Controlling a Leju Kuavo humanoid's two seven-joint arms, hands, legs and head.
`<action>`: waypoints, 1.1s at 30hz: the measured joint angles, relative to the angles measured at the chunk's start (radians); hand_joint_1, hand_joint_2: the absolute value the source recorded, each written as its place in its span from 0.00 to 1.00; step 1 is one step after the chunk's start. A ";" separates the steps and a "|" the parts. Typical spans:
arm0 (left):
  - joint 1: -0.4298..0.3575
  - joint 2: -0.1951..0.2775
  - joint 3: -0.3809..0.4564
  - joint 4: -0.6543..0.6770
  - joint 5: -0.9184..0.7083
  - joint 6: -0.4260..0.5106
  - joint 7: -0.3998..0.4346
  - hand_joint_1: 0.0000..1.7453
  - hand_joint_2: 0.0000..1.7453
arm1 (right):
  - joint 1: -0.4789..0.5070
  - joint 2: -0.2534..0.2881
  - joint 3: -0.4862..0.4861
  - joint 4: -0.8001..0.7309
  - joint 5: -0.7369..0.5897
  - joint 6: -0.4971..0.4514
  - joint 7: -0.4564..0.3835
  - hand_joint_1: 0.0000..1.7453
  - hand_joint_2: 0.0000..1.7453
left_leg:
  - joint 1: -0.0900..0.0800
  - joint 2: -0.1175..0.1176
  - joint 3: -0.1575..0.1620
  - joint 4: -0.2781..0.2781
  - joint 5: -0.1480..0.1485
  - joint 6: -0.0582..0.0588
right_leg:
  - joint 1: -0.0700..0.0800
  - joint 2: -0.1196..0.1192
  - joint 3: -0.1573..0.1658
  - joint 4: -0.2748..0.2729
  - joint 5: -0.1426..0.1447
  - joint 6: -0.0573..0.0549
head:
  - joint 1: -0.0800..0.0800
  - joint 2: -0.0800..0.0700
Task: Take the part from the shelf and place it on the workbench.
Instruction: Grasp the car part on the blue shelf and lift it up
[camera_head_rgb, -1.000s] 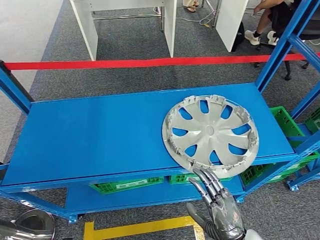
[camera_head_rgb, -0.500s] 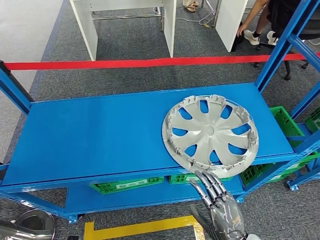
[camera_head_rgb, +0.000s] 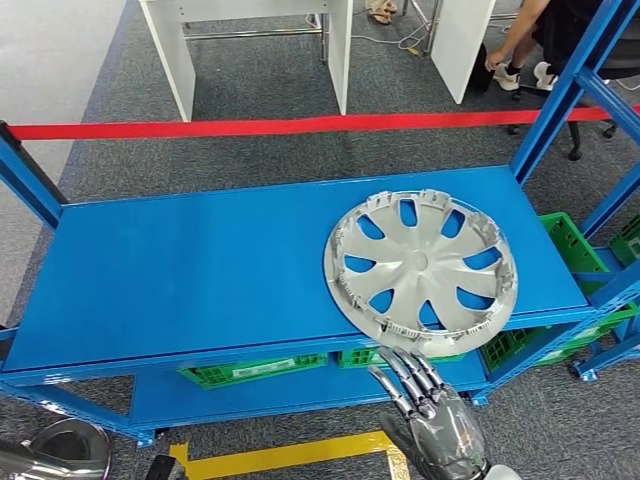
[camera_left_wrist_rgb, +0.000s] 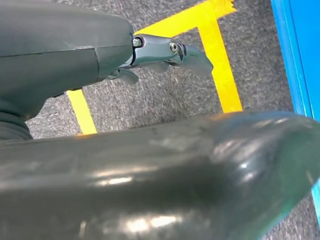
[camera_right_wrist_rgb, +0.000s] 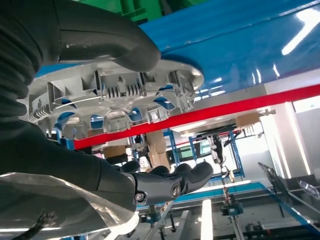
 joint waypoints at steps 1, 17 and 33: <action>-0.001 -0.002 -0.002 -0.002 -0.001 -0.008 -0.002 0.00 0.00 | -0.007 0.000 0.002 0.011 0.015 0.004 0.006 0.00 1.00 | 0.000 0.000 0.000 0.000 0.000 0.000 | 0.000 0.000 0.000 0.000 0.000 0.000 | 0.000 0.000; -0.007 -0.013 -0.004 -0.018 -0.002 -0.036 -0.038 0.00 0.00 | -0.053 0.000 -0.041 0.131 0.132 0.009 0.082 0.00 1.00 | 0.000 0.000 0.000 0.000 0.000 0.000 | 0.000 0.000 0.000 0.000 0.000 0.000 | 0.000 0.000; -0.005 -0.013 -0.003 -0.018 -0.010 -0.034 -0.073 0.00 0.00 | -0.011 -0.034 -0.164 0.165 0.246 -0.019 0.213 0.00 1.00 | 0.000 0.000 0.000 0.001 0.000 0.000 | 0.000 0.000 0.000 0.000 0.000 0.000 | 0.000 0.000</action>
